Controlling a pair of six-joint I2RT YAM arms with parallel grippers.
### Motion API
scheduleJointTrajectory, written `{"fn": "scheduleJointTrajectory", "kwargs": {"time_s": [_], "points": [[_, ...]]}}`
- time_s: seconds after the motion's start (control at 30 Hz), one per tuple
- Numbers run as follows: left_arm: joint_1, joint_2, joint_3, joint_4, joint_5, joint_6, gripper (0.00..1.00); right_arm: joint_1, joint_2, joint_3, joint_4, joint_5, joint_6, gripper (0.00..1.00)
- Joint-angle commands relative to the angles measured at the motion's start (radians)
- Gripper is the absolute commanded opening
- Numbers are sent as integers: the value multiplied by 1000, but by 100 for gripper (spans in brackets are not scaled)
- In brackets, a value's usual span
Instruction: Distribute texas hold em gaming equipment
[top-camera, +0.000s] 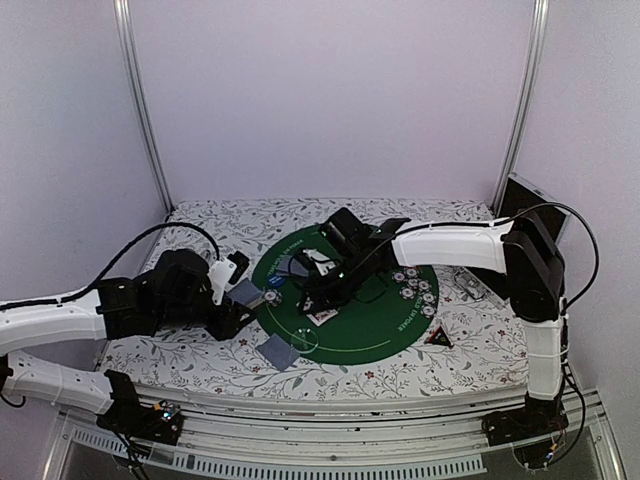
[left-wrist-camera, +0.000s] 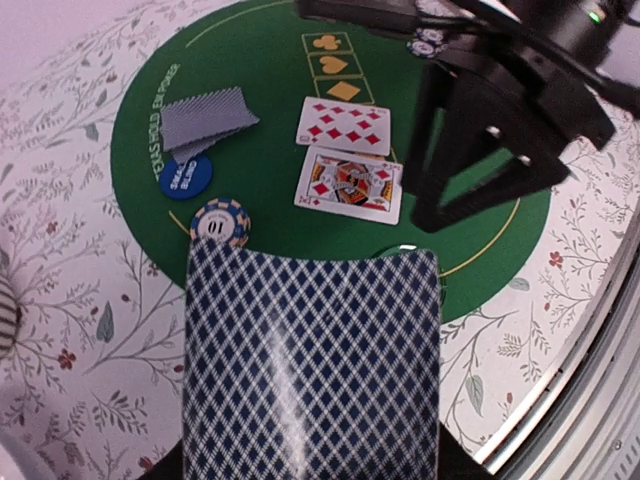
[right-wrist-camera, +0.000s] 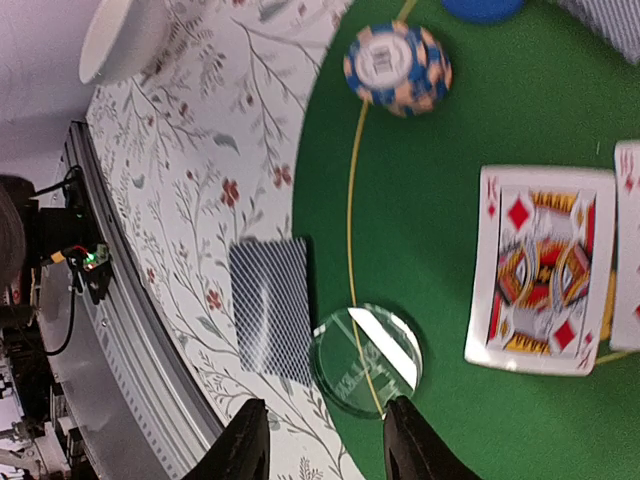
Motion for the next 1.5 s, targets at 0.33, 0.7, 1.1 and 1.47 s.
{"fn": "scheduleJointTrajectory", "kwargs": {"time_s": [0.33, 0.7, 1.1, 1.47], "points": [[-94, 137, -223, 226, -198, -416, 49, 110, -177, -553, 549, -72, 411, 33], [-96, 211, -287, 391, -205, -429, 49, 129, -104, -565, 626, 13, 510, 31], [-96, 322, -294, 442, -183, -442, 49, 129, -13, -462, 541, 15, 482, 37], [-96, 391, -292, 474, -141, -443, 49, 129, 31, -413, 493, -25, 479, 39]]}}
